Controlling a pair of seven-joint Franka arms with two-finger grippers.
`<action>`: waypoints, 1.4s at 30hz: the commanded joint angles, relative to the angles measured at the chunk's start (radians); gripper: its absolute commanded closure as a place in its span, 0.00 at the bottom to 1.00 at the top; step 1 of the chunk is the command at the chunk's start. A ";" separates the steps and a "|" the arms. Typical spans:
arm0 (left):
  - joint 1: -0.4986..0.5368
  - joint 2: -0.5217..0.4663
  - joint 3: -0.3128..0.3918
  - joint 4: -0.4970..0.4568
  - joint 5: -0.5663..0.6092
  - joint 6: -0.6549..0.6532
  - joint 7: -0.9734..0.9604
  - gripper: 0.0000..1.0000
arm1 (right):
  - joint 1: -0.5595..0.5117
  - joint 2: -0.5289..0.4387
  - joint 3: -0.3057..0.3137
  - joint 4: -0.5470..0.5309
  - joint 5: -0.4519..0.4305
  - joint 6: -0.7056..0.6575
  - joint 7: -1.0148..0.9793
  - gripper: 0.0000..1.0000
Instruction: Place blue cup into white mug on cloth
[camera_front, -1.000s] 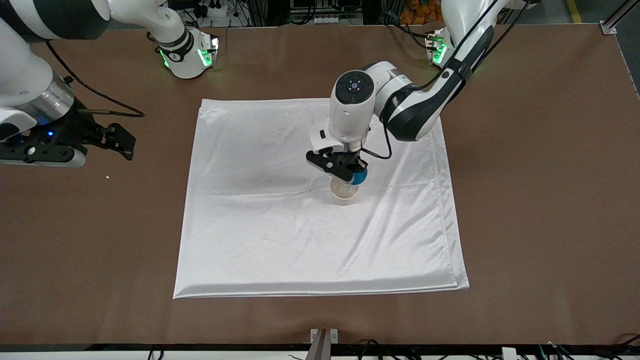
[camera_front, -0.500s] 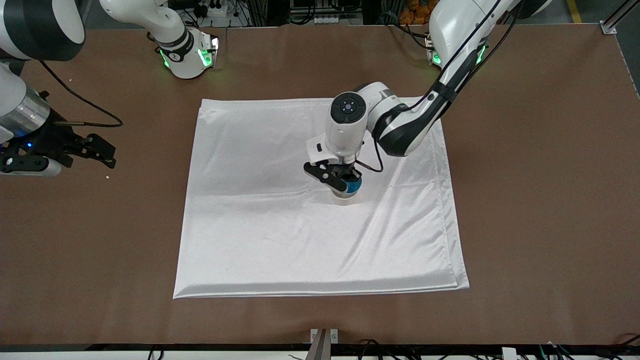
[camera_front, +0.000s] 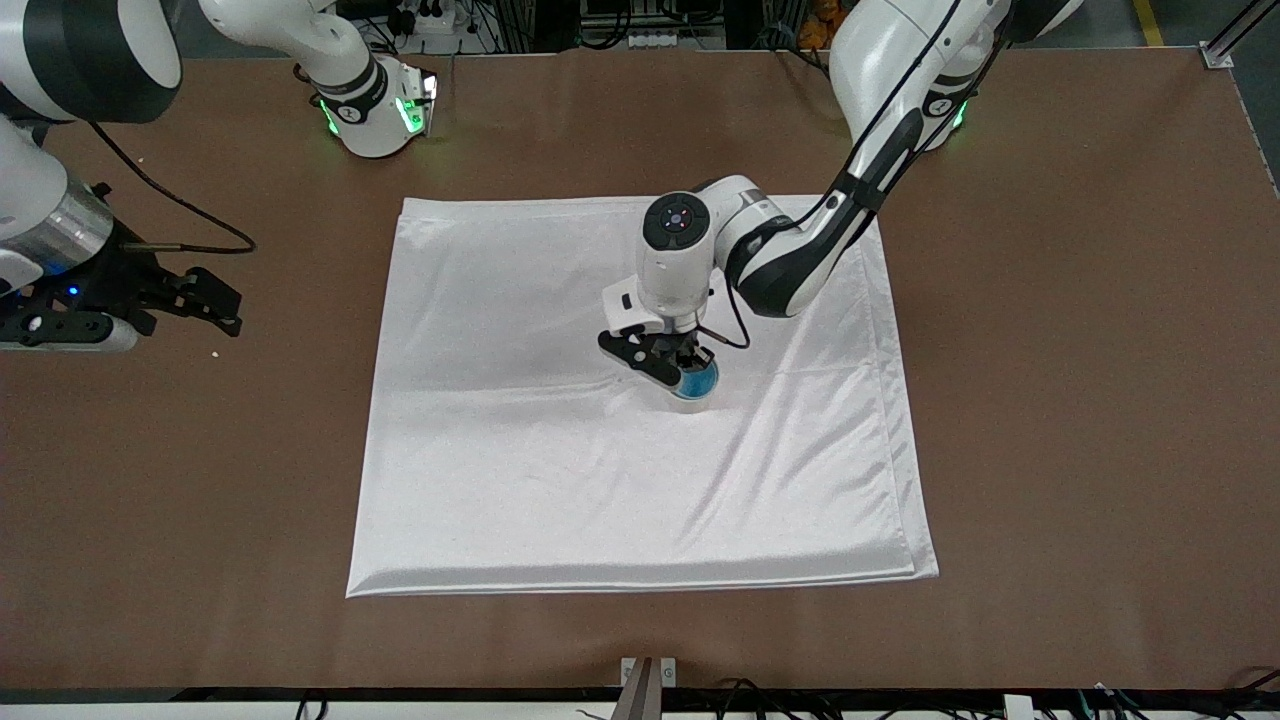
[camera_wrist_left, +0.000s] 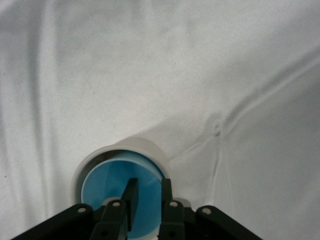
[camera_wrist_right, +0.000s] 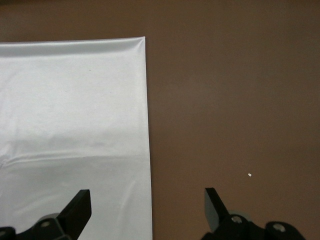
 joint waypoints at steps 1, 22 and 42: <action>-0.008 -0.006 0.009 0.023 0.026 0.002 -0.031 0.00 | -0.012 -0.010 0.012 -0.016 0.007 0.013 -0.007 0.00; 0.112 -0.331 0.000 -0.005 -0.093 -0.277 -0.018 0.00 | -0.601 0.010 0.582 0.013 0.005 0.008 -0.018 0.00; 0.337 -0.619 0.009 0.004 -0.334 -0.671 0.032 0.00 | -0.685 0.029 0.631 0.141 -0.004 -0.071 -0.063 0.00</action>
